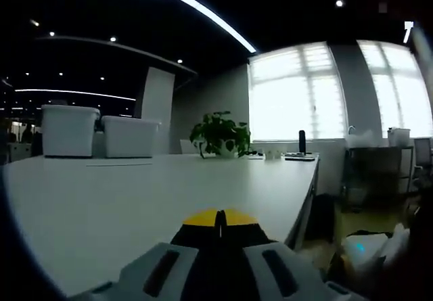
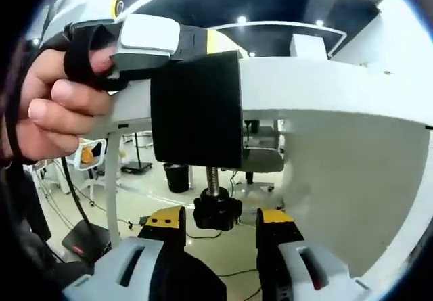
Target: Clamp the fixed fixture on the desktop, loosen the retaining clip, secure it to the edge of the desk, and tighten the retaining clip.
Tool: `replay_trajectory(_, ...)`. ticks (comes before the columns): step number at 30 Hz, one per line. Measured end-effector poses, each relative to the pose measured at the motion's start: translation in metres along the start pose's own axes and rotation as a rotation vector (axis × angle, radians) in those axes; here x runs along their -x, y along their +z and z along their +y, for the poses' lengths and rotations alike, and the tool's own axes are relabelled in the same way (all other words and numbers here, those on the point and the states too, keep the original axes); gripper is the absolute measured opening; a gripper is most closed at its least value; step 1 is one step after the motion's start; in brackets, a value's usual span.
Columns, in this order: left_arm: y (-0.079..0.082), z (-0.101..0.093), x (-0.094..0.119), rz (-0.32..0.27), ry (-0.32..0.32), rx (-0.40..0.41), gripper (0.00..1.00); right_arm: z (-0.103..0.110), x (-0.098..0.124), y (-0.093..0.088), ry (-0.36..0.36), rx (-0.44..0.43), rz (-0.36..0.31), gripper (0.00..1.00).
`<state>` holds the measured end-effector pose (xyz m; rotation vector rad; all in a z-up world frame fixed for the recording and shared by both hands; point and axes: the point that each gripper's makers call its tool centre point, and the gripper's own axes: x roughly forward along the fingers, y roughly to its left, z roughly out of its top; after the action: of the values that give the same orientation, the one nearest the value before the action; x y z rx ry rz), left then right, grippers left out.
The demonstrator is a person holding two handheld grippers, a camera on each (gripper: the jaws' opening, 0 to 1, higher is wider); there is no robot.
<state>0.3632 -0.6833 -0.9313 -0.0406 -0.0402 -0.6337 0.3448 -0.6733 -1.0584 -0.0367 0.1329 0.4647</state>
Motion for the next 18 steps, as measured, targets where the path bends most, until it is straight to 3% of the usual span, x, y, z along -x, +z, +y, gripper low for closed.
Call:
replay_trajectory(6,0.000,0.001,0.000,-0.010,-0.005,0.002,0.01,0.000,0.000,0.006,-0.071,0.054,-0.020,0.24)
replay_trajectory(11,0.001,0.001,0.000,-0.015,-0.004,0.003,0.01,0.000,0.000,0.006,-0.084,0.035,0.007,0.23)
replay_trajectory(13,0.001,0.001,0.001,-0.015,-0.004,0.002,0.01,0.002,-0.002,0.006,-0.044,0.041,0.019,0.23)
replay_trajectory(18,0.001,0.000,0.001,-0.009,-0.006,0.002,0.01,0.010,-0.001,0.007,0.248,0.099,-0.033,0.22)
